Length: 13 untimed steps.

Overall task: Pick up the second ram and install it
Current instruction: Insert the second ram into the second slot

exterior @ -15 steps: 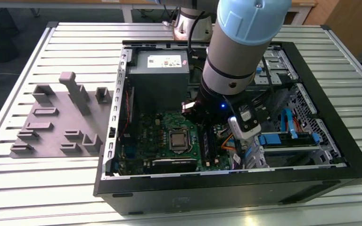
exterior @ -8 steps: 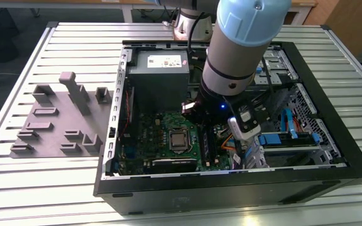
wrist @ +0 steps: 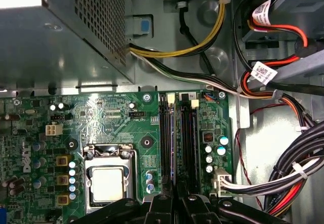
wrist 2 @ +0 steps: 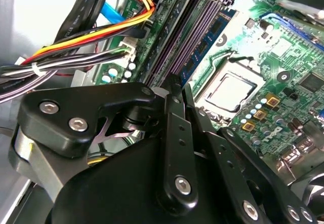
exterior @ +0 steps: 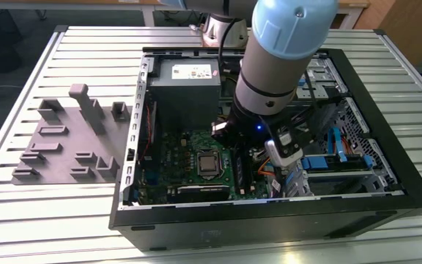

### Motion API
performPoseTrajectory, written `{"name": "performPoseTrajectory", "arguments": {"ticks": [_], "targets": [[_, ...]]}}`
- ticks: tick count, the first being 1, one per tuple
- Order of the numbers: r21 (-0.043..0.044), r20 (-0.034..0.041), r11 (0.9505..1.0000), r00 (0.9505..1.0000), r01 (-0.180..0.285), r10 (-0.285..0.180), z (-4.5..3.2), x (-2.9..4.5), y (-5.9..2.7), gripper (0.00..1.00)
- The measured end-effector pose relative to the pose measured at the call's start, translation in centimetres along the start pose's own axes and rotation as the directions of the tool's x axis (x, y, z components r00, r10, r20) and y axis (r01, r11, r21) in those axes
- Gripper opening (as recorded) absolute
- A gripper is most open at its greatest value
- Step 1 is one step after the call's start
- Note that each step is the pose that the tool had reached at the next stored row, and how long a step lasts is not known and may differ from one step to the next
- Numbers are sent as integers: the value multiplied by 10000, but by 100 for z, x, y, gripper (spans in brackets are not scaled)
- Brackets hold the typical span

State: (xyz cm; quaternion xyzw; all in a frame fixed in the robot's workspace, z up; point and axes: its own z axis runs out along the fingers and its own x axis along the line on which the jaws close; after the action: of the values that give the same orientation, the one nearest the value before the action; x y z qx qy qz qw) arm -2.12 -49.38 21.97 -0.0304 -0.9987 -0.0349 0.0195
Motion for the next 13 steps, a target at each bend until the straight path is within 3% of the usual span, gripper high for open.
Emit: {"name": "performPoseTrajectory", "arguments": {"ticks": [13], "targets": [[3, -1, 10000, 10000, 0, 0, 51, 0, -37, 14]]}}
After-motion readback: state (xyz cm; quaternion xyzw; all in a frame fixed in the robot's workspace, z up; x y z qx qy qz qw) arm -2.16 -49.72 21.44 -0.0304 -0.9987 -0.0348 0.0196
